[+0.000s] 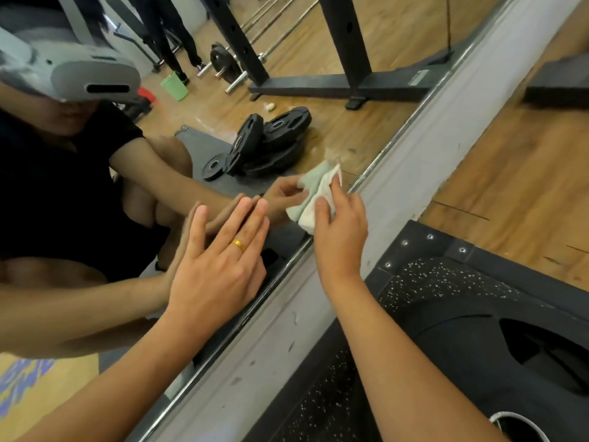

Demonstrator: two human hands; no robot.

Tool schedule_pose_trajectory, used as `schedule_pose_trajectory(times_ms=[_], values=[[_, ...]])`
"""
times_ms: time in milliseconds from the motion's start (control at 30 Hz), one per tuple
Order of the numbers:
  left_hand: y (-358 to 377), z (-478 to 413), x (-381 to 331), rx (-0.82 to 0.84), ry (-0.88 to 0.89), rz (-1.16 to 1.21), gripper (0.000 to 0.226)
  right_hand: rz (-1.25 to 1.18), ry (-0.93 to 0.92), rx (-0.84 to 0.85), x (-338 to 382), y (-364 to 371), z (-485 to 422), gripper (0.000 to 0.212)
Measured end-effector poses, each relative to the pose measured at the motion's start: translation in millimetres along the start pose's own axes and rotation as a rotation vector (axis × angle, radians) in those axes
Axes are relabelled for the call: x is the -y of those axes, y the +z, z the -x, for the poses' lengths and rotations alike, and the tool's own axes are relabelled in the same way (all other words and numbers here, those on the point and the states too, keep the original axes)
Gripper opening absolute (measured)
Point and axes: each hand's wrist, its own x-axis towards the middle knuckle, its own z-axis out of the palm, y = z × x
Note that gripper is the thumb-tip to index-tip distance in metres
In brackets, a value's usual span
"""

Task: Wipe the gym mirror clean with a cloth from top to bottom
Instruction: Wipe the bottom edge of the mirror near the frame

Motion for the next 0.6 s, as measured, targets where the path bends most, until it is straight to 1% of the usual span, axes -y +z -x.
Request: schedule_pose_trajectory(times_ms=[133,167,267,333,433,600], values=[[2,1,-1,-0.039,-0.01,0.014,0.056,0.049,0.045,0.052,-22,-6,14,0.047],[2,1,-1,-0.042,-0.01,0.012,0.055,0.048,0.047,0.044,-20,-8,11,0.048],[3,2,-1,-0.046,-0.011,0.009,0.053,-0.031,0.023,-0.051,-3,-12,-5,0.048],[3,1,-1,-0.046,-0.011,0.017,0.052,-0.054,-0.016,-0.061,5,-10,-15,0.049],[2,1,0,-0.047,-0.006,0.023,0.052,-0.017,-0.014,-0.012,-1,-7,-18,0.049],[2,1,-1,-0.056,-0.008,0.016,0.053,0.088,0.032,0.009,-23,-20,-19,0.049]])
